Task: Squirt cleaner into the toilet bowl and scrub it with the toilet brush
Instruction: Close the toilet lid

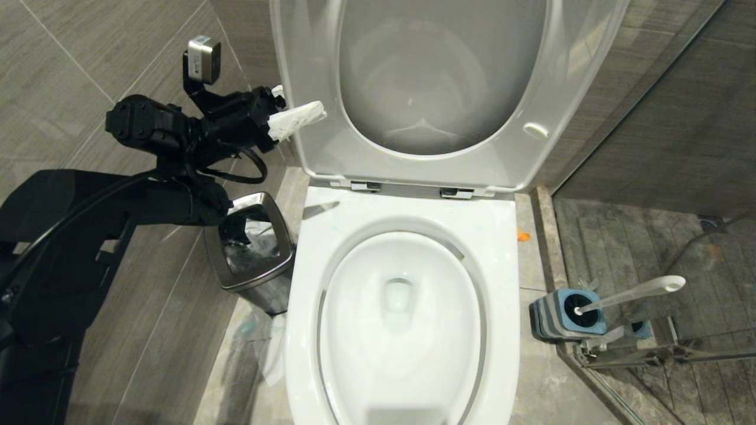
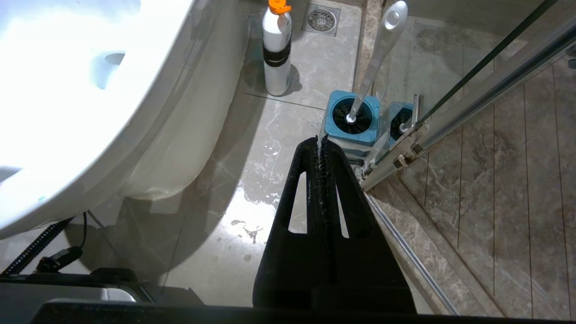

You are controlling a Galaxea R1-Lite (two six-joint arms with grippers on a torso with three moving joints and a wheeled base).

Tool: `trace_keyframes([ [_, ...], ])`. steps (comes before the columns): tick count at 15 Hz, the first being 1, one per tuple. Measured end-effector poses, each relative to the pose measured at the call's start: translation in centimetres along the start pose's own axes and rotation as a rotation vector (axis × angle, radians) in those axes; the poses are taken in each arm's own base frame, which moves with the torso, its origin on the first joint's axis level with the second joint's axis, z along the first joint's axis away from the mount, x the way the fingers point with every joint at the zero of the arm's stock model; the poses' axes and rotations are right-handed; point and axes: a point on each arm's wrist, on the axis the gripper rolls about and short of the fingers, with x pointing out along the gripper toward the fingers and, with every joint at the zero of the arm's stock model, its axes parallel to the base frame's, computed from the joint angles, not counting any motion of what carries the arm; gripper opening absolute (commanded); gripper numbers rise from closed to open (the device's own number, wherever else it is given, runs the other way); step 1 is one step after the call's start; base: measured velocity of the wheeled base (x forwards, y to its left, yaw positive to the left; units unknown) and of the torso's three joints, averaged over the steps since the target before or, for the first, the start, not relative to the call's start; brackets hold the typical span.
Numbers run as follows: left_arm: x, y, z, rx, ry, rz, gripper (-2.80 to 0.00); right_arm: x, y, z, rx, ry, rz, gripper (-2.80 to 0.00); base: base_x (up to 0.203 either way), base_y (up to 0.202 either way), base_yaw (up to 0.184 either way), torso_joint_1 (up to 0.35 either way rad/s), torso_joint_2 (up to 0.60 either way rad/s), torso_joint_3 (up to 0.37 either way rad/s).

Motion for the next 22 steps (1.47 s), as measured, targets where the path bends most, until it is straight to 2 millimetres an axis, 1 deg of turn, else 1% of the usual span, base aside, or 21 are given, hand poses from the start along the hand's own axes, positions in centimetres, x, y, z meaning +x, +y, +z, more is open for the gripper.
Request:
trace_keyframes([
  [13, 0.06, -0.08, 0.32, 0.005, -0.005, 0.001, 0.00, 0.00, 0.00, 0.00, 0.000, 0.000, 0.000, -2.80, 0.000, 0.000, 0.000, 0.000, 0.00, 0.000],
  [14, 0.05, -0.08, 0.33, 0.004, -0.005, 0.001, -2.80, 0.00, 0.00, 0.00, 0.000, 0.000, 0.000, -2.80, 0.000, 0.000, 0.000, 0.000, 0.00, 0.000],
  [18, 0.08, -0.08, 0.37, -0.020, -0.004, -0.001, -2.80, 0.00, 0.00, 0.00, 0.000, 0.000, 0.000, -2.80, 0.000, 0.000, 0.000, 0.000, 0.00, 0.000],
  [22, 0.41, -0.13, 0.69, -0.005, -0.009, -0.015, -2.80, 0.00, 0.00, 0.00, 0.000, 0.000, 0.000, -2.80, 0.000, 0.000, 0.000, 0.000, 0.00, 0.000],
])
